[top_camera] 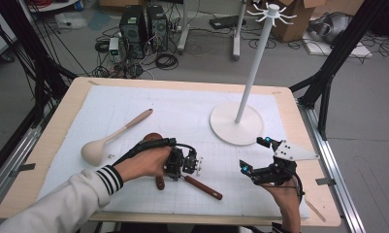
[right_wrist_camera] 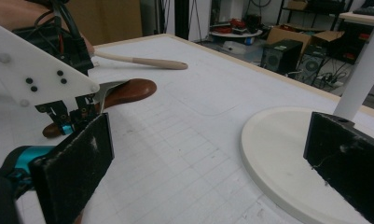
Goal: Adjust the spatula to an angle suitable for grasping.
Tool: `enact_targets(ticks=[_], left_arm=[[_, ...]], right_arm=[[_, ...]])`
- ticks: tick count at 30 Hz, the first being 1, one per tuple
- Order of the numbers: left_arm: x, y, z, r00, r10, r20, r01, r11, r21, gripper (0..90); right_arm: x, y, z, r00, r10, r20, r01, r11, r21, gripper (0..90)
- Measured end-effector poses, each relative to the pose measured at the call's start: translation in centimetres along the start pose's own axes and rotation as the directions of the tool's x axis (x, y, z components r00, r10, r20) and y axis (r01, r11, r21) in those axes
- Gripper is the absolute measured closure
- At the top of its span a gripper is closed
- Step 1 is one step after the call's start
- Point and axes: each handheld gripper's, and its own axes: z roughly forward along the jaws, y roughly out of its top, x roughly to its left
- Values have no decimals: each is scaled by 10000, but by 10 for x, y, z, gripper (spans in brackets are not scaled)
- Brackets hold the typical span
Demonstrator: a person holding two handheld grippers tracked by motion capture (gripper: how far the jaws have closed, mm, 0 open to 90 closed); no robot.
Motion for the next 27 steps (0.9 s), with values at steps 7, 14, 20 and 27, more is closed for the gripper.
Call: enact_targets(ticks=[7,14,20,27], left_arm=[[5,-3,0,9996,-199,-215,200,9998,57,895],[11,-3,-1,9986,-414,-333,415,9991,31,896],[14,-3,0,9976,-492,-495,492,9988,-3,896],[16,-3,0,9968,-627,-497,628,9980,-8,896]], right_arm=[[0,0,0,10000,-3,7,3,10000,10,5],[0,0,0,10000,-24,15,24,10000,15,5],[0,0,0,10000,61,18,-61,10000,6,5],[0,0,-1,10000,60,19,-60,10000,-4,5]])
